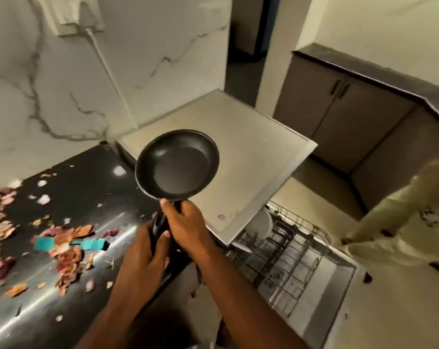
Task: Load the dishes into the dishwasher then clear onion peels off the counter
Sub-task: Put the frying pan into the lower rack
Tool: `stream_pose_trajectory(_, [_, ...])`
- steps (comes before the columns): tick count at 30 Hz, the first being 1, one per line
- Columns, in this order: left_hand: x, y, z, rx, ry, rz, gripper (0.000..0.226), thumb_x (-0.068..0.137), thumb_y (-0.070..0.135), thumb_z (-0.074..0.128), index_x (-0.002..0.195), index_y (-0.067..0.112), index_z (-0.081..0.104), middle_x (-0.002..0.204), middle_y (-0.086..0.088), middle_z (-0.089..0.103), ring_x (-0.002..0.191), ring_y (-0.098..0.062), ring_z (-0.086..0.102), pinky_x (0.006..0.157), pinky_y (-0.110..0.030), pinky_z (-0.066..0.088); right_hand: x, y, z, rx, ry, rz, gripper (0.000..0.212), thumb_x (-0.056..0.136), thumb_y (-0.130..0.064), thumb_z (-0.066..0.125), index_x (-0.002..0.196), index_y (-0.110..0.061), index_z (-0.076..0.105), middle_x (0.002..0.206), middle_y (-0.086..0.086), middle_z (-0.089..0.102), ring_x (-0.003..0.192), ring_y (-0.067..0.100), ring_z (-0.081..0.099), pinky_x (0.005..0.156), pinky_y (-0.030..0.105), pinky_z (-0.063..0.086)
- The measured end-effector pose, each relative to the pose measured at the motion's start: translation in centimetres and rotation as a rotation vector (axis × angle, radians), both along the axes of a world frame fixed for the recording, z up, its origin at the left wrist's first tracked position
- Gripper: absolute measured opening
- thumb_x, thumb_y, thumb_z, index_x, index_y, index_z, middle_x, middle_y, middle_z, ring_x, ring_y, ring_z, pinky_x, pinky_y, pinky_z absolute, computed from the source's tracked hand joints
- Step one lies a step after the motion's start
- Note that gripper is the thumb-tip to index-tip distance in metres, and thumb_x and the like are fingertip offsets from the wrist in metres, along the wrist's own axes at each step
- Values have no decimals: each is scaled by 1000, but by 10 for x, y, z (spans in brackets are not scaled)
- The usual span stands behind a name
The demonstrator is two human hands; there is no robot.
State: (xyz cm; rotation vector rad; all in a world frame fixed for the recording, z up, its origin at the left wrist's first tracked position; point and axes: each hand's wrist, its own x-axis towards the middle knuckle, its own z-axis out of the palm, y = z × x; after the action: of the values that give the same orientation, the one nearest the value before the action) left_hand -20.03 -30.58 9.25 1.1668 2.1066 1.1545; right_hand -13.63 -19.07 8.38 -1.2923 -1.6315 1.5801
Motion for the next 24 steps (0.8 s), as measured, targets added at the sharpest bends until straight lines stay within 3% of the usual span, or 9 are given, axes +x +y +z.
stream_pose_trajectory(2, [0, 8, -2, -32, 26, -128, 31, 105, 26, 53, 133, 14, 55, 113, 4, 66, 101, -6, 61, 82, -16, 40, 5, 7, 1, -40, -64, -113, 46, 94, -53, 59, 108, -11, 72, 110, 7, 76, 107, 25, 69, 97, 43, 54])
stream_pose_trajectory(4, [5, 16, 0, -49, 20, -239, 33, 106, 28, 51, 138, 20, 54, 110, 11, 68, 97, 5, 61, 79, -11, 41, 18, 10, 0, -59, -96, -191, 46, 92, -54, 57, 107, -12, 70, 109, 8, 75, 107, 28, 68, 97, 46, 54])
stream_pose_trajectory(7, [10, 26, -5, -49, -9, -371, 28, 106, 31, 50, 132, 26, 54, 86, 16, 68, 83, 8, 64, 69, -10, 45, 39, 13, -6, -69, -88, -279, 35, 97, -46, 58, 104, -13, 69, 99, 3, 73, 96, 20, 68, 88, 39, 55])
stream_pose_trajectory(11, [18, 30, -23, -127, -39, -580, 37, 106, 38, 45, 143, 34, 43, 85, 12, 70, 75, -6, 70, 64, -28, 56, 69, 2, -24, -49, -81, -405, 32, 97, -46, 60, 96, -15, 67, 83, -2, 68, 79, 12, 66, 68, 29, 51])
stream_pose_trajectory(14, [33, 32, -31, -221, -41, -746, 43, 107, 44, 41, 148, 35, 34, 85, 6, 71, 74, -9, 71, 68, -31, 60, 100, -8, -39, -52, -104, -477, 27, 97, -44, 64, 92, -17, 70, 75, -5, 69, 72, 9, 68, 68, 33, 56])
stream_pose_trajectory(16, [44, 39, -38, -272, -20, -811, 40, 106, 49, 39, 145, 39, 32, 86, 8, 72, 77, -5, 72, 71, -31, 60, 121, -9, -44, -60, -114, -538, 25, 98, -38, 66, 87, -16, 70, 70, -6, 67, 67, 7, 66, 65, 31, 54])
stream_pose_trajectory(20, [73, 62, -51, -352, 12, -879, 22, 106, 54, 38, 120, 37, 43, 87, 9, 70, 73, -5, 69, 70, -43, 62, 160, 1, -55, -138, -97, -612, 21, 98, -37, 67, 98, -17, 72, 88, 5, 75, 81, 18, 72, 75, 38, 60])
stream_pose_trajectory(24, [113, 89, -59, -407, 52, -901, 26, 106, 55, 35, 114, 32, 44, 90, 8, 71, 77, -5, 69, 76, -44, 60, 200, 22, -65, -176, -93, -639, 24, 97, -36, 68, 97, -13, 73, 91, 11, 75, 85, 25, 72, 79, 43, 60])
